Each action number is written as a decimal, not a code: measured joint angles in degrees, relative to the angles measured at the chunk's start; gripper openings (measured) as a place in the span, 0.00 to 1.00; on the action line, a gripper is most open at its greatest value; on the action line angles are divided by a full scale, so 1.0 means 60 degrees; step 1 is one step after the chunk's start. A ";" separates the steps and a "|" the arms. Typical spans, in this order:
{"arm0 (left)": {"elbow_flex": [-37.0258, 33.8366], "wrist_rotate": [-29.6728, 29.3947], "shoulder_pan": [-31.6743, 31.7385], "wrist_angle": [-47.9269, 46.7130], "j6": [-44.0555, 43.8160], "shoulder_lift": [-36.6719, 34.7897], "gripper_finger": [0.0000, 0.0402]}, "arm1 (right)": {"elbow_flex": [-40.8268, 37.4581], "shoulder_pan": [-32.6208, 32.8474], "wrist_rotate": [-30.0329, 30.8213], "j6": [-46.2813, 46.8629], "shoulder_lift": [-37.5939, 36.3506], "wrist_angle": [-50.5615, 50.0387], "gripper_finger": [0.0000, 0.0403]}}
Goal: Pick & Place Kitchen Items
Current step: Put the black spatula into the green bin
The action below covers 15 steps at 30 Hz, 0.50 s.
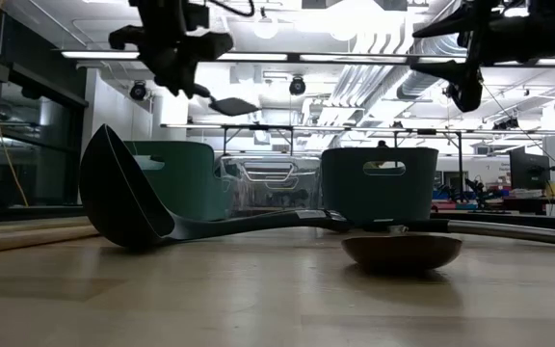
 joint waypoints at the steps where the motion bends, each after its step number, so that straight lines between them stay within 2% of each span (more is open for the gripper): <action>1: 0.0000 -0.0005 0.0063 -0.0199 -0.0125 -0.0002 0.24 | 0.0000 -0.0051 0.0003 0.0000 0.0000 0.0000 0.53; 7: 0.0000 0.0017 0.0566 -0.0555 -0.0393 -0.0002 0.24 | 0.0000 -0.0320 0.0013 0.0000 0.0058 -0.0002 0.53; 15: -0.0120 0.0602 0.1263 -0.0512 -0.0398 0.0001 0.24 | 0.0000 -0.0455 0.0011 0.0000 0.0066 -0.0004 0.53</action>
